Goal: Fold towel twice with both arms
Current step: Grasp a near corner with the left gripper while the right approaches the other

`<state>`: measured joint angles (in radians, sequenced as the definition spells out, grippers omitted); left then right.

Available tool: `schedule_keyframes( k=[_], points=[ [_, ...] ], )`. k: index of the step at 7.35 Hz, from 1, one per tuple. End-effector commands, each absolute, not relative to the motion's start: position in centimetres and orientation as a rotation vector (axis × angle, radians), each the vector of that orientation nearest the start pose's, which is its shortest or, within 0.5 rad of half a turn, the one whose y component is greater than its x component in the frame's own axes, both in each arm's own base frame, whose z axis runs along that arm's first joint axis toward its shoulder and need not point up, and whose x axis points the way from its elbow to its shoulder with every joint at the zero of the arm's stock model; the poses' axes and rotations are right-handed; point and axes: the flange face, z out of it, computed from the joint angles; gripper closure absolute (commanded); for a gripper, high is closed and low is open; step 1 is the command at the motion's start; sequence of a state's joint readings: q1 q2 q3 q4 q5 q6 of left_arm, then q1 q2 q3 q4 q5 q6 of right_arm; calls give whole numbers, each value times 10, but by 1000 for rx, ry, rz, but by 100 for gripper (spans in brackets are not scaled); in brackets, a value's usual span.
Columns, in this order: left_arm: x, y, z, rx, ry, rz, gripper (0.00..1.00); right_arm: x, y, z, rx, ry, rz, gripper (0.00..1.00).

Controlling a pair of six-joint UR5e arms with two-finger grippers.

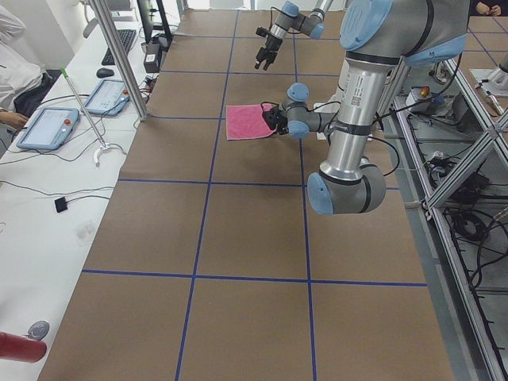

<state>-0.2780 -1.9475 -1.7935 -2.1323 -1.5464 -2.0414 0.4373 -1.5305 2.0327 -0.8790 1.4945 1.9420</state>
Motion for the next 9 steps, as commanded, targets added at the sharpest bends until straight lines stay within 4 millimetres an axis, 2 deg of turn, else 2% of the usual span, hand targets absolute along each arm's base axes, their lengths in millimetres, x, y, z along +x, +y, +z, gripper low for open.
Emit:
schedule_keyframes(
  k=[1, 4, 5, 7, 8, 9],
  points=[
    [552, -298, 287, -89, 1177, -672, 59, -385, -334, 342, 107, -1223, 751, 2],
    [557, -299, 293, -87, 1163, -670, 59, -385, -334, 342, 107, -1225, 751, 2],
    [557, -299, 294, -87, 1162, -670, 62, -385, -334, 342, 107, -1223, 751, 2],
    [556, -299, 296, -81, 1159, -665, 100, -386, -333, 343, 105, -1222, 749, 2],
    [556, -299, 297, -65, 1157, -650, 100, -389, -330, 343, 103, -1220, 743, 4],
    [556, -300, 294, -54, 1163, -656, 100, -402, -322, 342, 99, -1214, 735, 12]
  ],
)
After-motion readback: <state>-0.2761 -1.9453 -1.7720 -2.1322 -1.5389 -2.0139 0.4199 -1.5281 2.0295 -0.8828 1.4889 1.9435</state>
